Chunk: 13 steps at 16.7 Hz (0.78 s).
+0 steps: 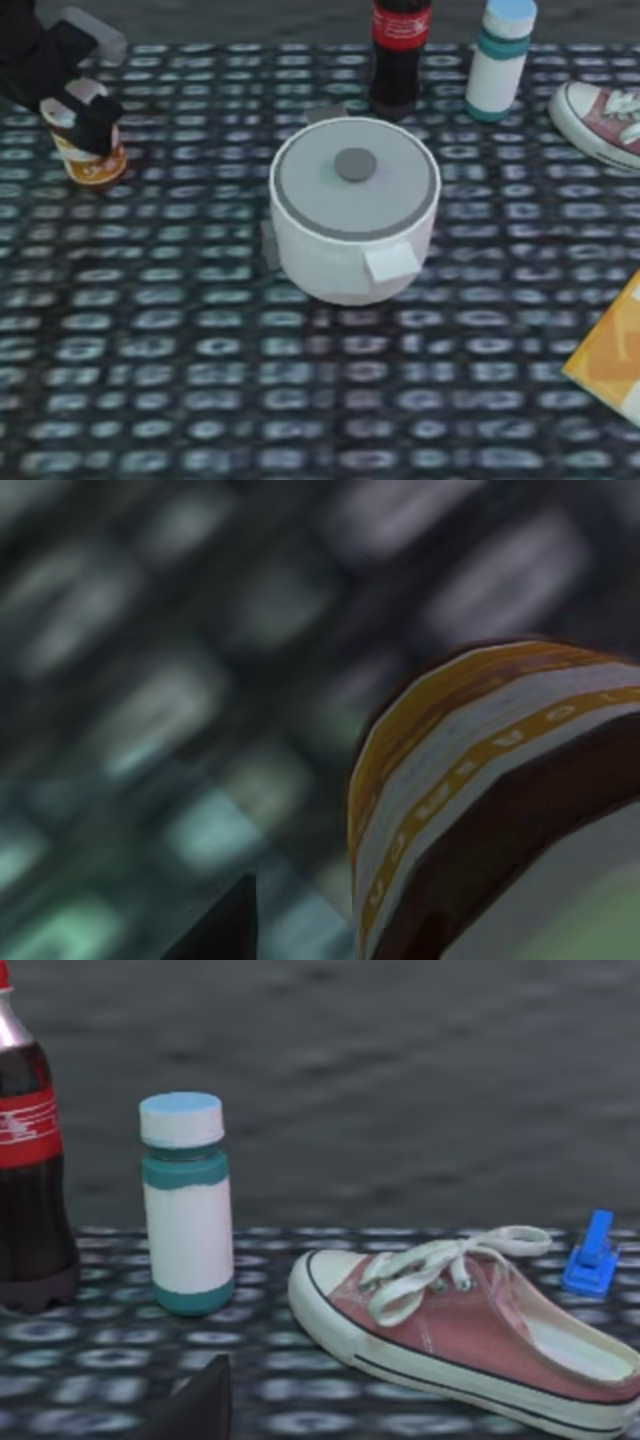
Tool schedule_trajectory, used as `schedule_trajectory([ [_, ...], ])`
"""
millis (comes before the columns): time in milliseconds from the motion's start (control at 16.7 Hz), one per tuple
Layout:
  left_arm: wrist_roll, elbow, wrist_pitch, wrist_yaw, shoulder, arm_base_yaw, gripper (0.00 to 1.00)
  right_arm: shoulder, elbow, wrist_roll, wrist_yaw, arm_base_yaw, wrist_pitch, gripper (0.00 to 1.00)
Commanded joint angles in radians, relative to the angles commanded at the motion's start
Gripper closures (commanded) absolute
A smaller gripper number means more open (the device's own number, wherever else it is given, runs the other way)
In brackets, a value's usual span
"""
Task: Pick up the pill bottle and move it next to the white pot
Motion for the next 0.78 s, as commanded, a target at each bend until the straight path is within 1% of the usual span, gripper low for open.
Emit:
schedule_trajectory([
  [600, 0.000, 0.000, 0.000, 0.000, 0.000, 0.000, 0.98, 0.000, 0.000, 0.000, 0.000, 0.000, 0.000, 0.00],
  [660, 0.000, 0.000, 0.000, 0.000, 0.000, 0.000, 1.00, 0.000, 0.000, 0.000, 0.000, 0.000, 0.000, 0.00],
  [780, 0.000, 0.000, 0.000, 0.000, 0.000, 0.000, 1.00, 0.000, 0.000, 0.000, 0.000, 0.000, 0.000, 0.00],
])
